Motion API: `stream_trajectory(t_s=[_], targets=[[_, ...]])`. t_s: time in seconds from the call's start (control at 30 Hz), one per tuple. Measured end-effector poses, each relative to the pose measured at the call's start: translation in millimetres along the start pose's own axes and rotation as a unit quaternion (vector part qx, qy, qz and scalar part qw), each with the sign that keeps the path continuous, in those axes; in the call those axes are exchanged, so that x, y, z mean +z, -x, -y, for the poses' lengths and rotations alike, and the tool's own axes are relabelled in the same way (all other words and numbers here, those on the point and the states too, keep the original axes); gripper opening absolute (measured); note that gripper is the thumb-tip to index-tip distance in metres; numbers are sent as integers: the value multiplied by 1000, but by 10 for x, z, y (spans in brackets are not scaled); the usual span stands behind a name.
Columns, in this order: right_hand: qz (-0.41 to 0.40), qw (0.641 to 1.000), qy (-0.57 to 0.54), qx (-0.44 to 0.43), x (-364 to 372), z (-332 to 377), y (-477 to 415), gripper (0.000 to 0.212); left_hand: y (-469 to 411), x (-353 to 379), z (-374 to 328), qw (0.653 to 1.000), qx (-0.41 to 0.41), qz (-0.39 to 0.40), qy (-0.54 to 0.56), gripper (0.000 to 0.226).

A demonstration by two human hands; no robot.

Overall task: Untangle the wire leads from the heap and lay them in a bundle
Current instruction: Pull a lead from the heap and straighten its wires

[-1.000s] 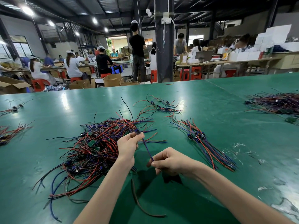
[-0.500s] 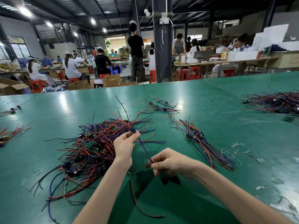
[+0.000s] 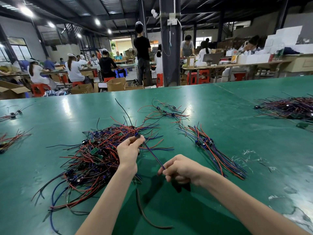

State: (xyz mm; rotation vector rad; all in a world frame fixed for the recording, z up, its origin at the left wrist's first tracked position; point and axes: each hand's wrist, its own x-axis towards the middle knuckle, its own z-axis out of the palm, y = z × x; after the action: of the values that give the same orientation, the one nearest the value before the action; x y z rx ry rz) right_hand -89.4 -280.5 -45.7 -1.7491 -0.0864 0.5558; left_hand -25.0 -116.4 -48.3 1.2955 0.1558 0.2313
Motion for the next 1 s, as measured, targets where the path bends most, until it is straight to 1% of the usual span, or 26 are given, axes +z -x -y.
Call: stream_trajectory(t_s=[0.1,0.17,0.2,0.3,0.37,0.4,0.5,0.6,0.67,0.77,0.83,1.0], targets=[[45,998,31,-42,-5,17,26,15,-23,-25,-32,999,-33,10,38,6],[59,996,50,-53,-31,35,38,15,-33,-27,-41,995,-64,22,70,6],[60,995,60,-50,-56,42,40,18,-30,-20,-39,993,-80,29,84,6],[58,995,75,-22,-161,82,40,44,3,35,-12,986,-120,57,103,5],[16,997,75,-19,-226,119,36,50,38,87,16,983,-138,75,97,5],[-20,997,69,-30,-251,131,29,48,66,115,33,982,-143,88,86,5],[-124,989,29,-75,-263,105,-17,34,206,212,107,977,-147,153,24,6],[-182,979,-22,-91,-238,48,-59,28,320,271,166,972,-138,188,-16,10],[-180,979,-40,-91,-236,34,-57,25,337,278,167,973,-122,193,-37,9],[-163,982,-23,-88,-228,34,-41,16,335,263,146,973,-118,196,-36,3],[-160,983,-22,-89,-225,36,-39,12,346,260,140,972,-118,202,-35,4],[-169,981,-43,-85,-275,67,-24,15,370,281,157,972,-123,201,-24,4]])
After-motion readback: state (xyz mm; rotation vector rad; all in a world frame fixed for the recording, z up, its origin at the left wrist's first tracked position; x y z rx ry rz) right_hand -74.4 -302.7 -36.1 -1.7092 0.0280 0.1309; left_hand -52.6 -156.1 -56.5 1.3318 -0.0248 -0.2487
